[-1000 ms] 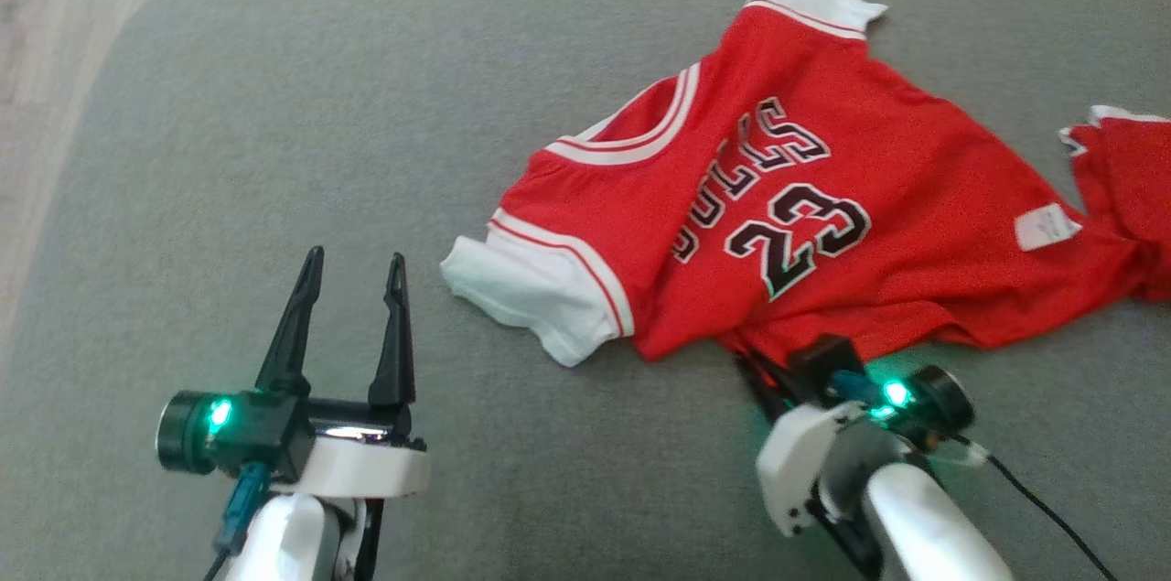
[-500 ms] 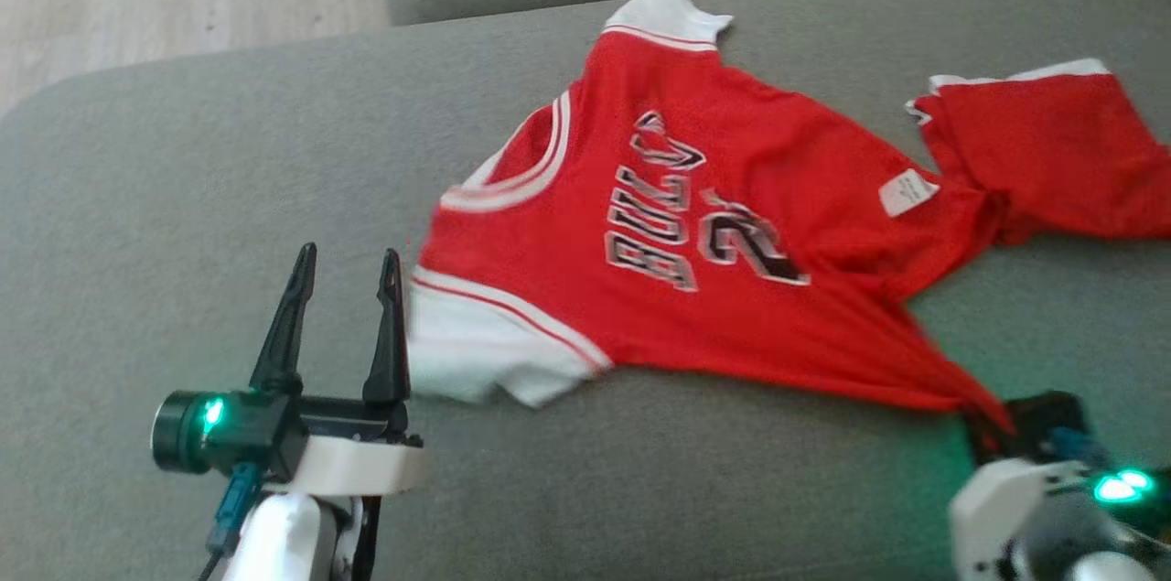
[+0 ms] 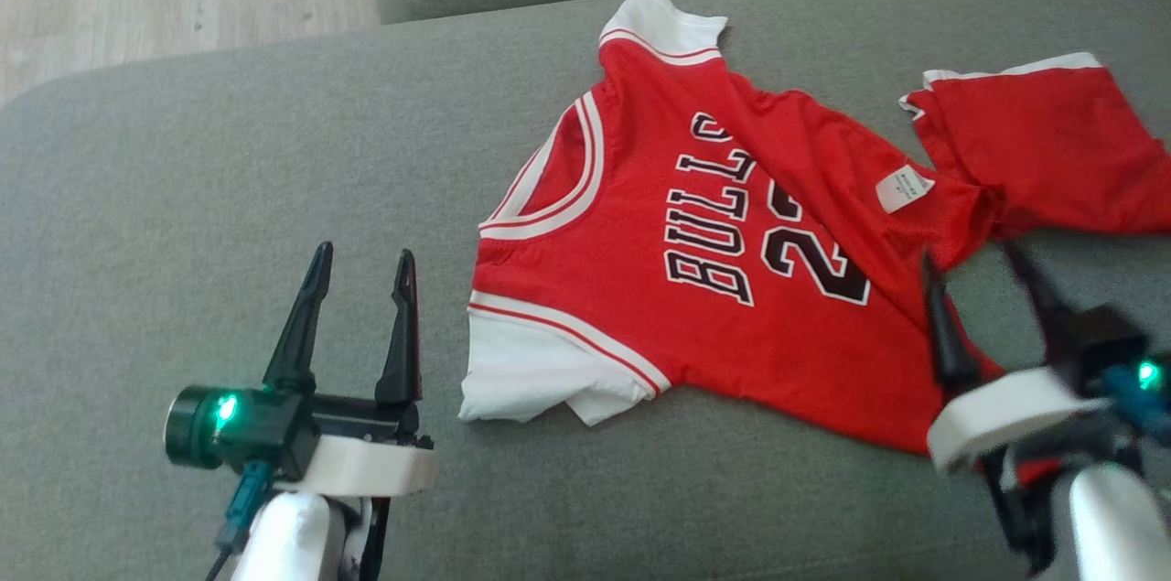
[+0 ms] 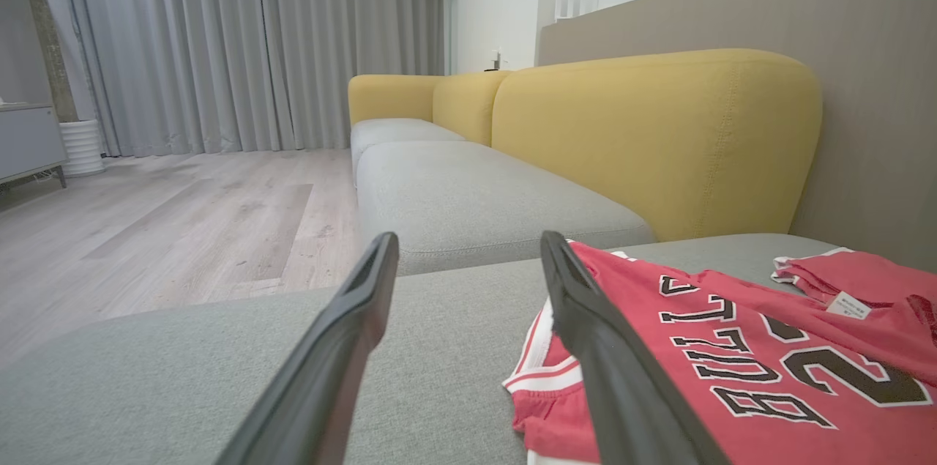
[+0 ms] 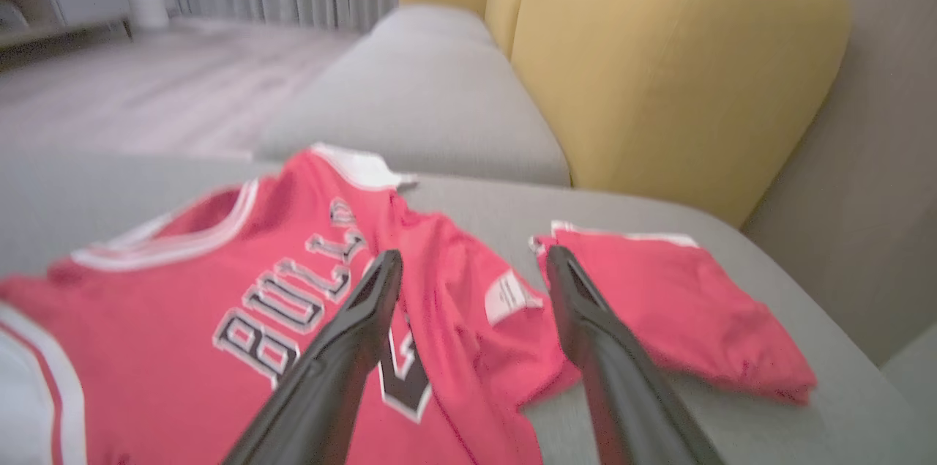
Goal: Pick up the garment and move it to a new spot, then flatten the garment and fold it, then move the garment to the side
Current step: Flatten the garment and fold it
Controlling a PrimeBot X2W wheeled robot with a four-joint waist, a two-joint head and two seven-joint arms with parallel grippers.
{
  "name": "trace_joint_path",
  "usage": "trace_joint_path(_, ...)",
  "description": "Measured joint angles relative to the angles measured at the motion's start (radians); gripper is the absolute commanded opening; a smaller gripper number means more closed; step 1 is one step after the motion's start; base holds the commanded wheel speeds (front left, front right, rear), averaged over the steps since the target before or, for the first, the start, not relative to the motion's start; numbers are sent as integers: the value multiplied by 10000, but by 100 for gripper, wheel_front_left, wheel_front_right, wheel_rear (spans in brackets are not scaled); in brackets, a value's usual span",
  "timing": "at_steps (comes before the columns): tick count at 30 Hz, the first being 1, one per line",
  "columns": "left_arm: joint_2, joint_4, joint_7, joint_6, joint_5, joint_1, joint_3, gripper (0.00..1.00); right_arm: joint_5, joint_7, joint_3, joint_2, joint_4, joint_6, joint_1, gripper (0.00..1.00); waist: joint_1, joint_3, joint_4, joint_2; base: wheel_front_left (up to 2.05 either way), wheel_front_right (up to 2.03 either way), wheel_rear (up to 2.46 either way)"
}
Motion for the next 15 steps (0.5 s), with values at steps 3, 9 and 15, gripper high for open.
trace_joint_path(3, 4, 58, 0, -88, 86, -62, 0, 100, 1099, -1051, -69, -10, 314, 0, -497, 100, 1, 72, 95, 0, 0, 0, 0)
trace_joint_path(9, 100, 775, 0, -575, 362, -873, -167, 100, 1912, -2266, 326, -8, 1093, 0, -635, 100, 1, 425, 123, 0, 0, 0, 0)
trace_joint_path(15, 399, 2190, 957, -1060, 502, -2749, -936, 100, 1918, -2546, 157, -8, 1275, 0, -884, 100, 1, 1079, -207, 0, 0, 0, 0)
